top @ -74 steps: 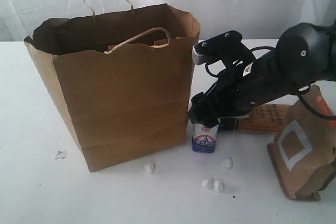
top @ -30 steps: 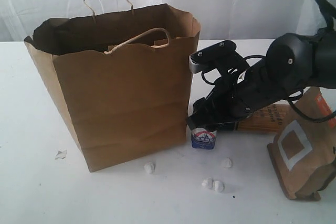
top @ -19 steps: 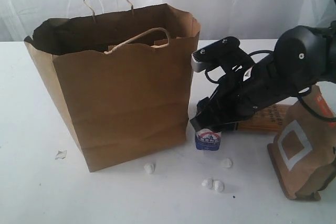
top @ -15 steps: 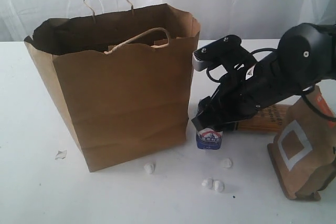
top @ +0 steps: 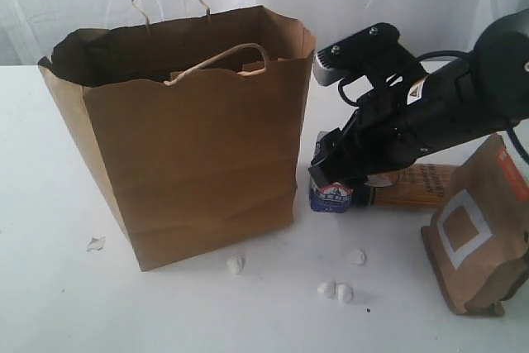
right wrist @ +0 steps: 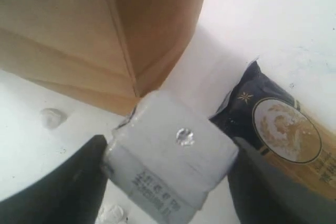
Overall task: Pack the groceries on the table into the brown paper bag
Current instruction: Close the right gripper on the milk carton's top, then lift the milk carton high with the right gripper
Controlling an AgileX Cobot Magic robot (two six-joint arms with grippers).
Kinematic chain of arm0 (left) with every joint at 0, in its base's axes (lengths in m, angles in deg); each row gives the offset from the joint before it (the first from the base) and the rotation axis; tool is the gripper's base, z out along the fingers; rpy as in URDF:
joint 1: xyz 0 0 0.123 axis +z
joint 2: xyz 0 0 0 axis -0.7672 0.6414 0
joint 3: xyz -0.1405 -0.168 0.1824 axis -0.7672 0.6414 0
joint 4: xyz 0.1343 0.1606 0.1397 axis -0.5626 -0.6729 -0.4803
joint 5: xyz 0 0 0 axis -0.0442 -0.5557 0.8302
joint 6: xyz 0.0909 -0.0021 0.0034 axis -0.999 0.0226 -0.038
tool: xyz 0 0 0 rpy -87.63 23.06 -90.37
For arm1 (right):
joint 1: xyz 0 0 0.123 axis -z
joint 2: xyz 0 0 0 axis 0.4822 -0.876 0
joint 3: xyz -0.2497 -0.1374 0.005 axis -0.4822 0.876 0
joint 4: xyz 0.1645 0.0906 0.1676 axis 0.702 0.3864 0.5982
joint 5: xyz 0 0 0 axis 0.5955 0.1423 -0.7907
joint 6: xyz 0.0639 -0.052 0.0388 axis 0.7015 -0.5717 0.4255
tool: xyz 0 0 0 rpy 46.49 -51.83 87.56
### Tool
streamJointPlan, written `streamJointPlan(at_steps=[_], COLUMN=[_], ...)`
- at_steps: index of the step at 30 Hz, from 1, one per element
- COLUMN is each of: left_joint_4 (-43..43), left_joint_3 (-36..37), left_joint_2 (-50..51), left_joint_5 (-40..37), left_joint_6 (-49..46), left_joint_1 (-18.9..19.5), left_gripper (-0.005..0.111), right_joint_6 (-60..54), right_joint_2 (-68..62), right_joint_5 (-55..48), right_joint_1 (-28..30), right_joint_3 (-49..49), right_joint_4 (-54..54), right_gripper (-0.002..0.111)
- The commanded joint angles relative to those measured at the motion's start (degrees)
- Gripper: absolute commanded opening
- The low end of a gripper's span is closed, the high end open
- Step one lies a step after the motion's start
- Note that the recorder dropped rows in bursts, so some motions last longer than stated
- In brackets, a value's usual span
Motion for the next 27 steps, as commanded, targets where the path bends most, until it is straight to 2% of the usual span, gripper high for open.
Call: streamJointPlan(at_steps=[1,27], left_joint_4=[0.16,0.16], left_joint_3=[0.23,0.23], left_joint_2=[-0.23,-0.23], left_joint_5=[-0.04,-0.04], left_joint_6=[0.10,0.10], left_joint_1=[-0.03,-0.03], left_gripper=[0.000,0.000], right_joint_6=[0.24,0.24], right_joint_2=[2.14,9.63], right_joint_5=[0.85,0.97], right_joint_1=[-0.04,-0.04], right_joint_3=[0.12,0.12], right_joint_4=[-0.61,-0.84], right_gripper=[0.000,0.000])
